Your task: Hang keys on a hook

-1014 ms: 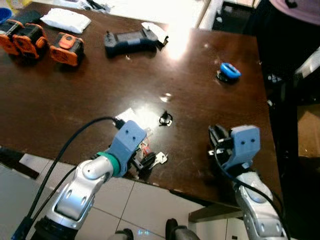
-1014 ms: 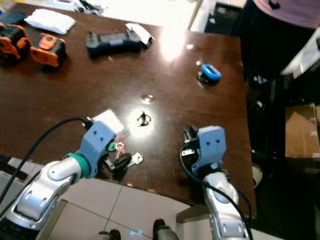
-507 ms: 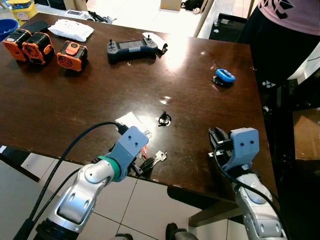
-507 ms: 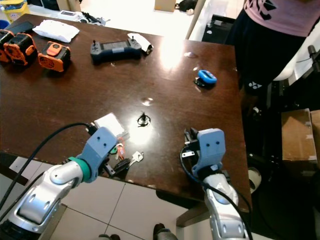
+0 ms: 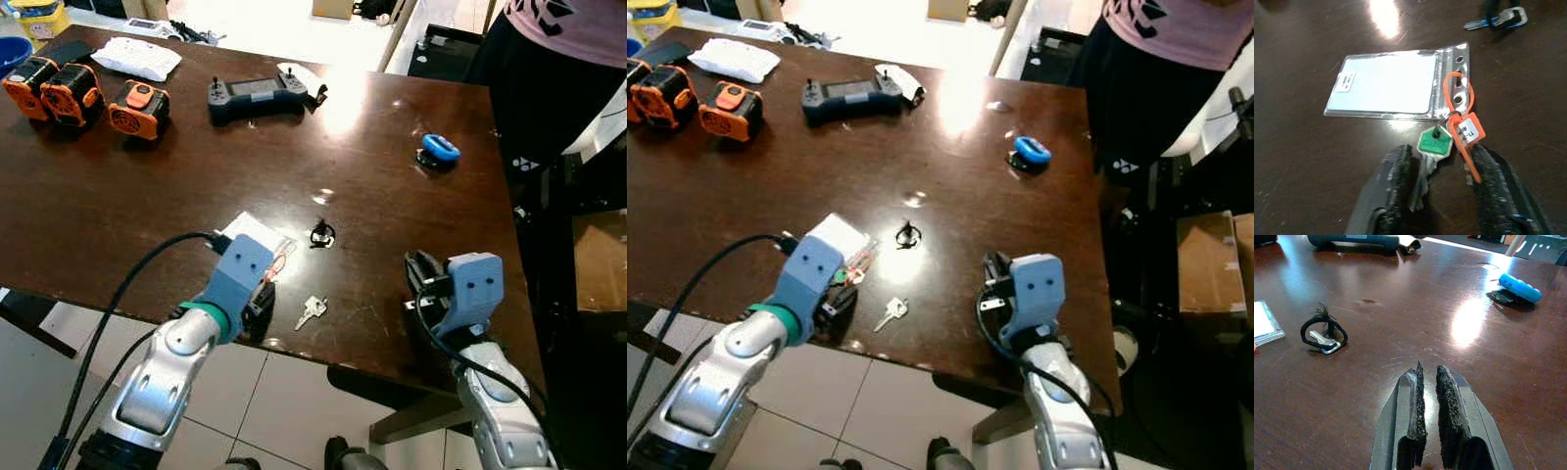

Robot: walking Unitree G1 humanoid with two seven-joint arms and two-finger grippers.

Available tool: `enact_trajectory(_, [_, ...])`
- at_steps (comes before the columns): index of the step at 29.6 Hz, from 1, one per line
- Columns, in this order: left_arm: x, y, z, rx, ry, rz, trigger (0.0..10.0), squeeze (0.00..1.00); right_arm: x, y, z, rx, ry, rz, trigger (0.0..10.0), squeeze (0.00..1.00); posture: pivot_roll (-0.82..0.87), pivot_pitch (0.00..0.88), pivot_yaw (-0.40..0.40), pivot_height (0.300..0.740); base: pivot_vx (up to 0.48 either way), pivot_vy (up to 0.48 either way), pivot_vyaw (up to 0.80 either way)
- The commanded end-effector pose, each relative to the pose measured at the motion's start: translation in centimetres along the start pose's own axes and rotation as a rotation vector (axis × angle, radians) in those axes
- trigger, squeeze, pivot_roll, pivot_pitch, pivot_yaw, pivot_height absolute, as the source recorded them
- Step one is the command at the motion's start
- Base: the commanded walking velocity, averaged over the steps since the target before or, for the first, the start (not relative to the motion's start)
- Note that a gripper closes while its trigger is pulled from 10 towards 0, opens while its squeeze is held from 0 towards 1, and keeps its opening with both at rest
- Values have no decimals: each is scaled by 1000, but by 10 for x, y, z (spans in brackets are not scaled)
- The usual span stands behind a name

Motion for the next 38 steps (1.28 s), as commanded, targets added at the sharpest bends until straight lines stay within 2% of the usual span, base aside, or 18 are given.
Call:
enact_trajectory(1, [-1,-13,-1,-10,10,-55,0,0,-4,-9,-2,7,4,-34,10000,0,-48,165,40,740,0,0,0])
enact_trajectory(16, [0,-9,-1,-44,34,-40,0,0,-4,-10,-2,11,4,-37,10000,0,-45,170,41,740,0,0,0])
enact_trajectory(19, [-2,8,1,-98,-13,83,0,0,-2,-9,-2,11,3,-32,10000,0,-46,170,39,740,0,0,0])
enact_trajectory(20, [-2,8,1,-98,-13,83,0,0,-2,-9,-2,11,3,-32,10000,0,-46,170,39,740,0,0,0])
enact_trajectory(21, [-3,19,2,-116,-22,149,10000,0,-1,-7,-2,12,3,-27,10000,0,-45,169,38,740,0,0,0])
enact_trajectory(22, [-5,34,1,-159,-27,224,10000,0,0,-5,-2,14,2,-19,10000,0,-45,169,37,740,0,0,0])
enact_trajectory(23, [-5,34,1,-159,-27,224,10000,0,0,-5,-2,14,2,-19,10000,0,-45,169,37,740,0,0,0])
enact_trajectory(24, [-7,45,0,-194,-26,277,10000,0,1,-3,-2,15,0,-11,10000,0,-45,169,37,740,0,0,0])
enact_trajectory(25, [-10,64,-5,-265,-17,368,10000,0,3,2,-1,26,-9,8,10000,0,-49,168,36,740,0,0,0])
enact_trajectory(26, [-10,64,-5,-265,-17,368,10000,0,3,2,-1,26,-9,8,10000,0,-49,168,36,740,0,0,0])
enact_trajectory(27, [-15,88,-15,-328,14,474,10000,0,5,8,0,43,-23,36,10000,0,-50,168,36,740,0,0,0])
enact_trajectory(29, [-15,88,-15,-328,14,474,10000,0,5,8,0,43,-23,36,10000,0,-50,168,36,740,0,0,0])
enact_trajectory(30, [-20,105,-23,-368,45,555,10000,0,8,14,1,58,-36,59,10000,0,-49,168,36,740,0,0,0])
enact_trajectory(31, [-22,115,-33,-346,96,608,10000,0,10,22,1,80,-51,89,10000,0,-47,163,38,740,0,0,0])
enact_trajectory(33, [-23,120,-38,-318,129,631,10000,0,12,26,0,94,-59,106,10000,0,-47,163,38,740,0,0,0])
enact_trajectory(35, [-18,101,-45,-165,213,574,10000,0,14,34,-6,131,-60,137,10000,0,-61,158,39,740,0,0,0])
enact_trajectory(36, [-18,101,-45,-165,213,574,10000,0,14,34,-6,131,-60,137,10000,0,-61,158,39,740,0,0,0])
enact_trajectory(38, [-19,90,-47,-111,240,556,10000,0,13,36,-10,140,-54,144,10000,0,-61,156,38,740,0,0,0])
Point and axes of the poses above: a point about 5 cm out from each wrist's last joint towards the gripper, its own x axis pointing out of the wrist towards the gripper, its own y axis along the axis of the wrist's last joint, z = x × y, the point moved 1 cm from there along x, pointing out of the wrist towards the gripper, and after that the axes turned 4 degrees about -x, right-handed, at the moved point
